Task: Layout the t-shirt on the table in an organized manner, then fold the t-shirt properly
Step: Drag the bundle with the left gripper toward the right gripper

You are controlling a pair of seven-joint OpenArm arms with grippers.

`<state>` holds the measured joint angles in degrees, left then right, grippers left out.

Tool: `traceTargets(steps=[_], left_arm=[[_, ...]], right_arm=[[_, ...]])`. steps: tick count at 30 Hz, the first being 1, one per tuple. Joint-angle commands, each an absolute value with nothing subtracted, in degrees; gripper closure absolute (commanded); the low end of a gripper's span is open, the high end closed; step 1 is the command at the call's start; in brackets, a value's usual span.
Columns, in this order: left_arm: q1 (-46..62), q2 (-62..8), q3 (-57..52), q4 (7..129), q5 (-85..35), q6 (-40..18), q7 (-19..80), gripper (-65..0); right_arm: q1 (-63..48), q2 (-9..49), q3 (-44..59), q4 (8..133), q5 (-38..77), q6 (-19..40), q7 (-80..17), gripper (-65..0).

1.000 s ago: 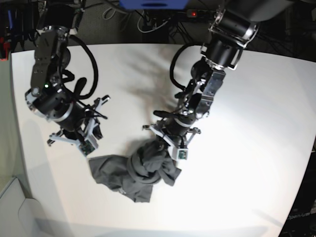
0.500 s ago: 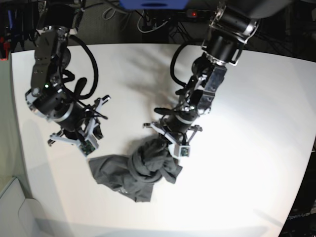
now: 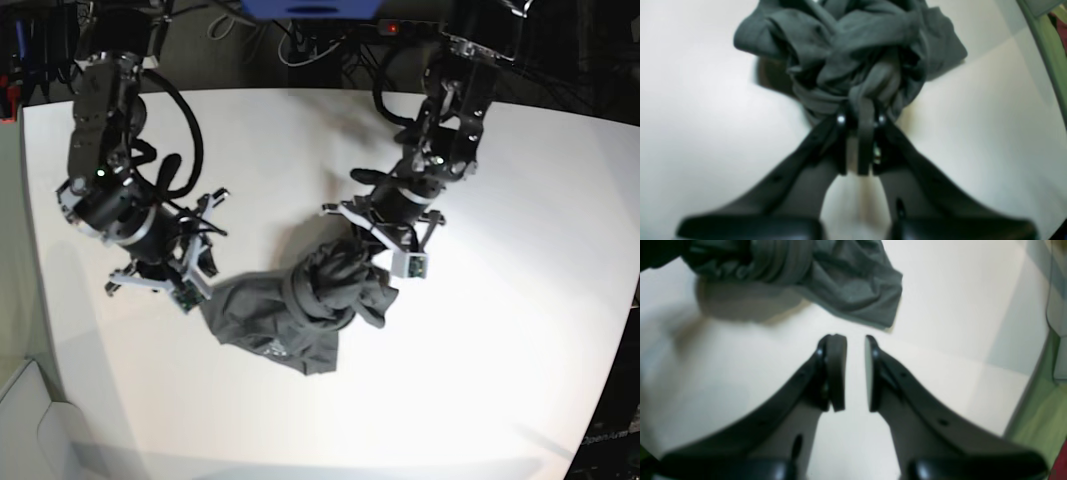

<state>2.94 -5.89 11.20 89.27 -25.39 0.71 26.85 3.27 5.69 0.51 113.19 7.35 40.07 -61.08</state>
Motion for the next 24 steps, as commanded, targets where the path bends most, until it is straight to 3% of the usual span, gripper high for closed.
traceTargets(steps=[1,6,9,24], left_arm=[[2.59,-6.64,10.95,91.03,-25.63,0.31,25.45,-0.7],[6.02,-8.22,10.59,94.73,-25.71,0.31,25.54,-0.7],[7.16,-8.84,10.59,96.92,-25.71,0.31,25.54,-0.7],[9.45,-10.15,10.59,89.45,-25.71,-0.04,25.19,-0.7]], right_arm=[[4.09,5.76,-0.48,114.33,8.13,40.0,-59.91,-16.7],[3.03,5.67,-5.76,114.24,8.13,40.0,-59.91,-28.0],[2.77,5.49,-8.66,114.07,8.13,40.0,-59.74,-31.3],[3.74,2.51,-10.51,106.07,8.13,40.0,-57.19,-31.6]])
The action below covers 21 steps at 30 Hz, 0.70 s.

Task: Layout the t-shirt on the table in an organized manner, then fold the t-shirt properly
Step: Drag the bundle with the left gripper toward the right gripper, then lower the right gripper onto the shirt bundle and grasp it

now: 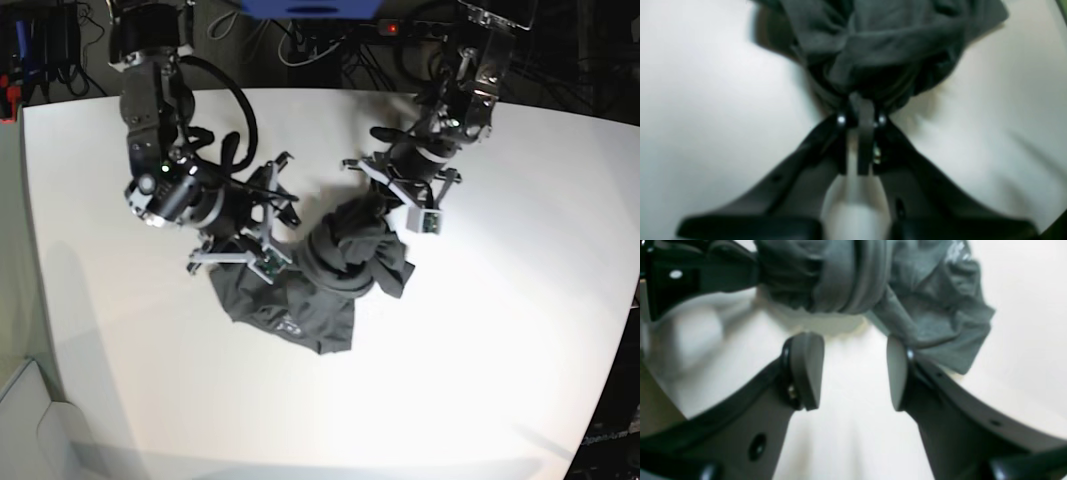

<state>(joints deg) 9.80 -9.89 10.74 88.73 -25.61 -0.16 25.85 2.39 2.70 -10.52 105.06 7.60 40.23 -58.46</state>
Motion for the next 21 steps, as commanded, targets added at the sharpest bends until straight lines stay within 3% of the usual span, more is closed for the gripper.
traceTargets(steps=[1,16,21], left_arm=[[9.45,-10.42,10.59,89.01,-25.71,-0.04,25.36,-0.7],[9.54,-11.3,10.68,89.01,-25.71,0.22,25.54,-0.6],[9.54,-11.3,10.68,89.01,-25.71,0.22,25.54,-0.6]], right_arm=[[3.74,2.51,-10.51,105.27,8.13,40.0,-56.48,-31.6],[12.88,1.27,-10.77,102.81,8.22,40.0,-56.13,-31.7],[17.19,1.71,-17.36,95.96,8.13,40.0,-55.96,-31.8]])
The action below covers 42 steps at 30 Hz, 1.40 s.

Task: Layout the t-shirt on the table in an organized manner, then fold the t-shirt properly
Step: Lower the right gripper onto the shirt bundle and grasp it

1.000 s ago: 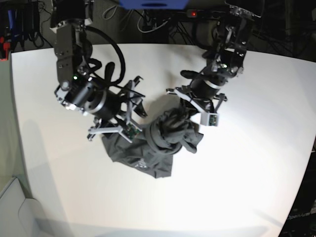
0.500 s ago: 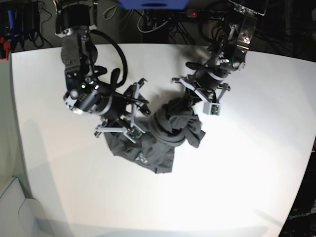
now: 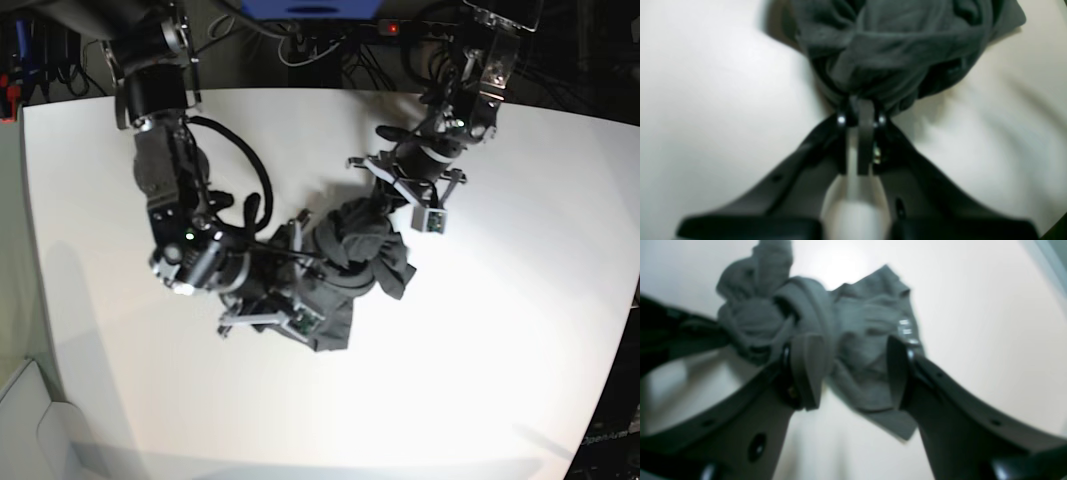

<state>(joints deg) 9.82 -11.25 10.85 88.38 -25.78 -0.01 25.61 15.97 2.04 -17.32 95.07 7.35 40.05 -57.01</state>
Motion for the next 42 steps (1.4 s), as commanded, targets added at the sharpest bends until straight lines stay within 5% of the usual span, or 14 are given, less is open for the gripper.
traceTargets(steps=[1,8,29,34,42], left_arm=[[9.54,-11.3,10.68,89.01,-25.71,0.22,25.54,-0.6],[9.54,-11.3,10.68,89.01,-25.71,0.22,25.27,-0.6],[9.36,-11.3,10.68,89.01,-25.71,0.04,25.19,-0.6],[9.27,-11.3,10.68,89.01,-25.71,-0.04,25.1,-0.6],[9.45,-11.38,10.59,89.71,-25.71,-0.13,25.01,-0.6]], right_arm=[[17.89,1.71,-19.03,94.9,8.13,40.0,-55.96,-31.8],[20.79,2.42,-26.42,93.14,8.04,40.0,-55.69,-31.8],[26.24,0.84,-27.03,76.26,8.04,40.0,-49.1,-30.7],[27.3,1.01,-26.68,73.01,8.04,40.0,-48.4,-22.7],[29.32,2.24,-26.51,73.36,7.96,40.0,-49.01,0.0]])
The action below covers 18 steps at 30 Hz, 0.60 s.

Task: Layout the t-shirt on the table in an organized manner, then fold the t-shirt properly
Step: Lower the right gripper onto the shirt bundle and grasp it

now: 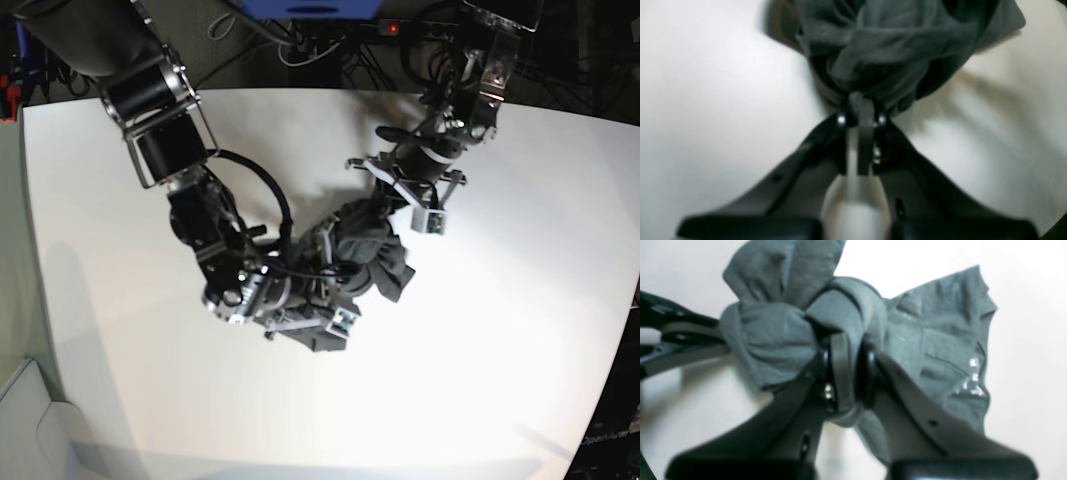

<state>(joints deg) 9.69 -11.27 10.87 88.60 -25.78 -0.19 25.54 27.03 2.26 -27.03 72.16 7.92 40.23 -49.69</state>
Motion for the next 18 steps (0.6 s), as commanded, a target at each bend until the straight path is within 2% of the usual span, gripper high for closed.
traceTargets(steps=[1,8,18], left_arm=[[9.45,-11.56,10.59,89.8,-25.71,-0.13,25.01,-0.6],[10.33,-12.7,10.42,89.89,-25.71,-0.13,24.92,-0.6],[11.74,-12.53,8.48,96.4,-25.98,-0.04,25.1,-0.6]], right_arm=[[29.41,2.33,-26.42,73.45,7.96,40.0,-49.01,0.0],[27.82,2.51,-14.46,83.56,7.96,40.0,-52.7,0.0],[25.01,2.24,-13.41,99.91,8.04,40.0,-59.91,0.0]])
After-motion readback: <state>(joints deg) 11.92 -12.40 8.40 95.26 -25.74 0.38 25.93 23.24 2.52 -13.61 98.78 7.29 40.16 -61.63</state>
